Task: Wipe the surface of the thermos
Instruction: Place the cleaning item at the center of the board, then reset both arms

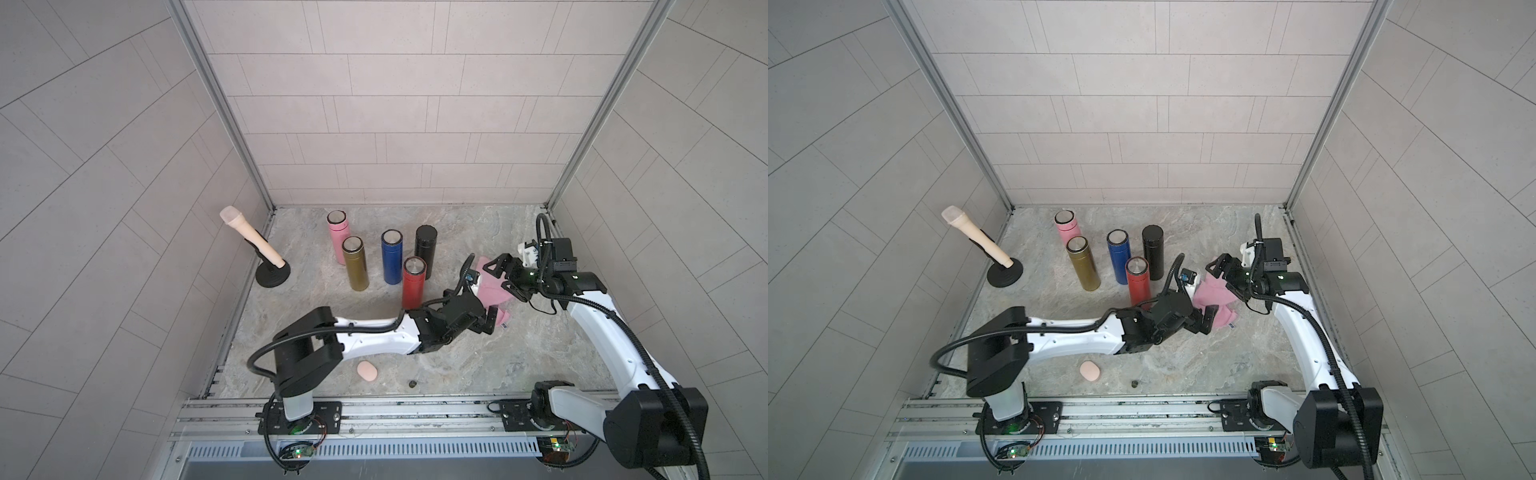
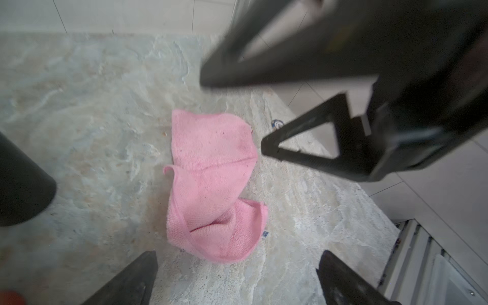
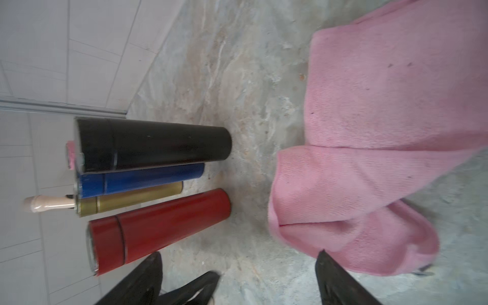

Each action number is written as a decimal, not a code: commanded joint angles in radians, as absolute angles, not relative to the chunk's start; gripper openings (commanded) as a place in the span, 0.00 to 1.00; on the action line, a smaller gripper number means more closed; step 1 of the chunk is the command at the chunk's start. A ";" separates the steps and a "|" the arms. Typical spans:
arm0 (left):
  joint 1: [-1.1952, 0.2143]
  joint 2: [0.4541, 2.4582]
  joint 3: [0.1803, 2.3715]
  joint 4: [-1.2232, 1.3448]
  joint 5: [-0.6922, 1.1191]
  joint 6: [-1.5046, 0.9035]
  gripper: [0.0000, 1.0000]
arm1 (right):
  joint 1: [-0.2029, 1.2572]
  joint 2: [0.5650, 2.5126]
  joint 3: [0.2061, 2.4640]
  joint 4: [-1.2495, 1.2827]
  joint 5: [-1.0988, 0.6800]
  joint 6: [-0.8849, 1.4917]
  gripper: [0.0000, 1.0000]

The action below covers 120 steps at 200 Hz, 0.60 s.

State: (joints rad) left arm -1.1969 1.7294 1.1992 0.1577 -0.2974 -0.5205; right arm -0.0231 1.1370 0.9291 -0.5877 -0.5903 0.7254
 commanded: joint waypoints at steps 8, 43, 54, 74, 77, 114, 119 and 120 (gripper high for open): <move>-1.190 1.558 1.236 -0.098 -0.474 -0.422 1.00 | -0.025 1.059 0.911 -0.579 -0.349 0.569 0.93; -1.066 1.275 1.224 -0.381 -0.718 -0.383 1.00 | -0.023 0.944 0.840 -0.557 -0.153 0.446 0.95; -0.963 1.182 1.196 -0.459 -0.706 -0.396 1.00 | -0.019 0.913 0.825 -0.542 -0.114 0.422 0.95; -0.756 1.009 1.070 -0.478 -0.651 -0.364 1.00 | -0.009 0.882 0.805 -0.529 -0.058 0.406 0.96; -0.730 0.981 1.044 -0.468 -0.652 -0.355 1.00 | -0.008 0.880 0.800 -0.527 -0.052 0.402 0.97; -0.503 0.751 0.630 0.011 -0.661 -0.036 1.00 | -0.003 0.909 0.777 -0.482 -0.013 0.394 1.00; -0.490 0.744 0.555 0.131 -0.673 0.023 1.00 | 0.000 0.911 0.777 -0.472 -0.010 0.388 1.00; -0.488 0.744 0.548 0.158 -0.678 0.037 1.00 | 0.001 0.912 0.777 -0.470 -0.009 0.387 1.00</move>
